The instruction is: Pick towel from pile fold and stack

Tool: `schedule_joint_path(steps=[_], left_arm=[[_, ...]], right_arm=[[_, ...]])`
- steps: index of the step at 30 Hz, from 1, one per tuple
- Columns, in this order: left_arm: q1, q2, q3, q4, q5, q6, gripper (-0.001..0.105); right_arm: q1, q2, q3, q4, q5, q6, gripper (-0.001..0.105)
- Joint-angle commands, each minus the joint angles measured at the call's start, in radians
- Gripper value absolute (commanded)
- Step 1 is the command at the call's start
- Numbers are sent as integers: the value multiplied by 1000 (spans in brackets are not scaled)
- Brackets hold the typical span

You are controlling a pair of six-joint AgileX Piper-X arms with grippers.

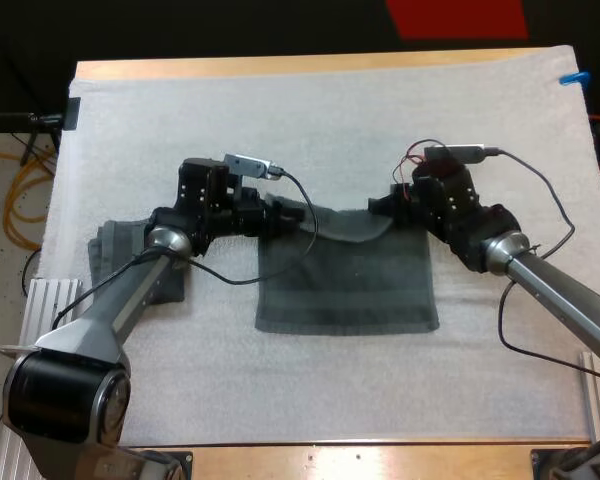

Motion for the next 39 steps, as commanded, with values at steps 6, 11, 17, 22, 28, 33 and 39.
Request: schedule_joint_path(steps=[6, 11, 17, 22, 28, 33, 39], left_arm=[[-1, -32, -78, -9, 72, 3, 60], [-1, -137, -92, -1, 42, 25, 60], [-1, -309, -92, 115, -50, 96, 60], [-1, -447, -92, 266, -144, 189, 60], [-1, -589, -92, 475, -193, 235, 60], [-1, -684, -92, 636, -199, 235, 60], [-1, -714, -92, 774, -197, 234, 60]], right_arm=[[-40, -19, -71, 28, -1, -7, 78], [-41, -78, -128, 100, 5, -106, 78], [-39, -197, -137, 175, 6, -141, 76], [-39, -289, -137, 283, -32, -141, 46], [-22, -360, -137, 426, -112, -144, 0], [40, -364, -146, 580, -136, -146, 0], [82, -299, -151, 647, -211, -143, 0]])
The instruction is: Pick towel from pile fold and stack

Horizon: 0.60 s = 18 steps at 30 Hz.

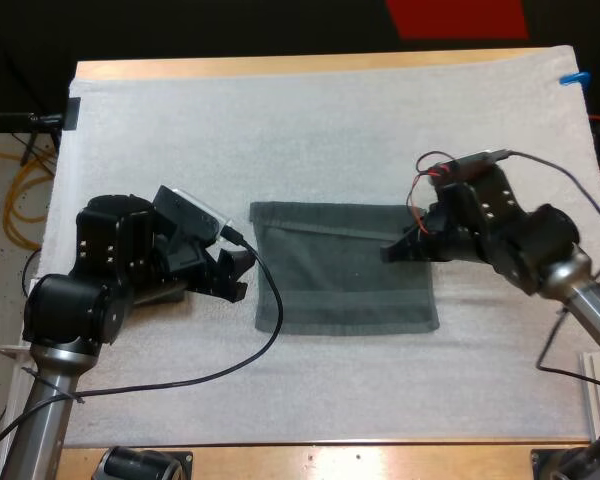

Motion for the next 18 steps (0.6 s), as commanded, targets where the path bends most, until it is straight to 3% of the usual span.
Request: schedule_joint_path(steps=[1, 5, 12, 18], left_arm=[[-2, -3, -5, 21, -5, 2, 60], [-38, -3, -2, 35, -4, -1, 60], [-134, -3, -2, 35, -7, -4, 60], [-161, -3, -2, 35, -41, -25, 60]], right_arm=[[-1, 15, -12, 10, -15, -4, 0], [-1, 131, -86, 69, -32, 2, 0], [-1, 409, -325, 195, -39, -29, 0], [-1, 613, -470, 334, -141, -55, 0]])
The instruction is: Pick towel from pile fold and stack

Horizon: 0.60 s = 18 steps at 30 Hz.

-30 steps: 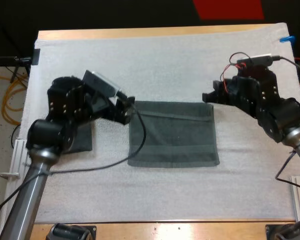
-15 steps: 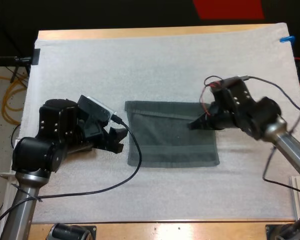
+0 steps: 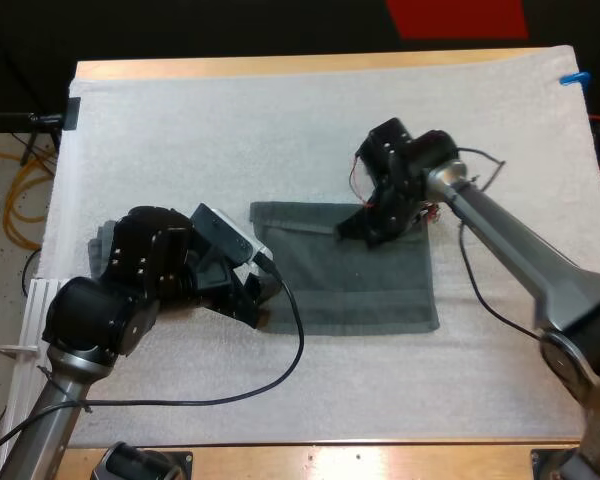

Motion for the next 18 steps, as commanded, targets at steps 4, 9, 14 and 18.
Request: schedule_joint_path(steps=[4, 9, 14, 18], left_arm=[[-2, -3, -5, 1, -24, -10, 60], [-2, -3, -5, 1, -24, -10, 60], [-2, -3, -5, 1, -24, -10, 60], [-2, -3, -5, 1, -24, -10, 60]], right_arm=[[0, 71, -47, 28, -23, -11, 0], [0, 142, -72, 23, -23, -11, 0], [-2, 180, -72, -2, -15, -14, 0], [-2, 201, -80, -16, 3, -14, 0]])
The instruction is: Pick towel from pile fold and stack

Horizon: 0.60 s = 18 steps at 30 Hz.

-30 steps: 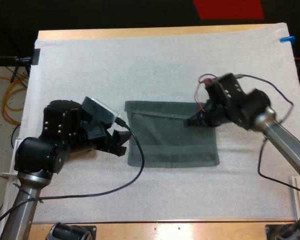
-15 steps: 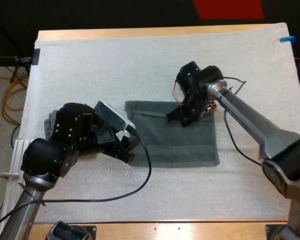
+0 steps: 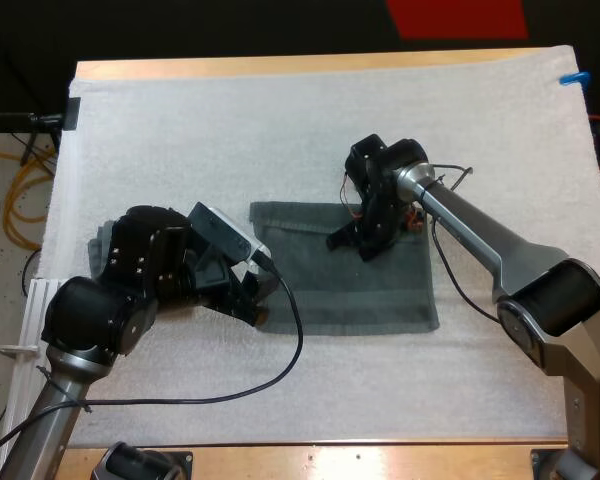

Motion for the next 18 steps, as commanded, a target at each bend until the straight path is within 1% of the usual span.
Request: schedule_joint_path(steps=[1, 8, 18], left_arm=[[-2, -3, -5, 1, -9, -10, 60], [-2, -3, -5, 1, -9, -10, 60], [-2, -3, -5, 1, -5, -10, 60]], right_arm=[[-2, 2, -10, -12, 13, -8, 0], [-2, 3, -12, -63, 81, -8, 0], [-2, 3, -12, -174, 126, 8, 0]])
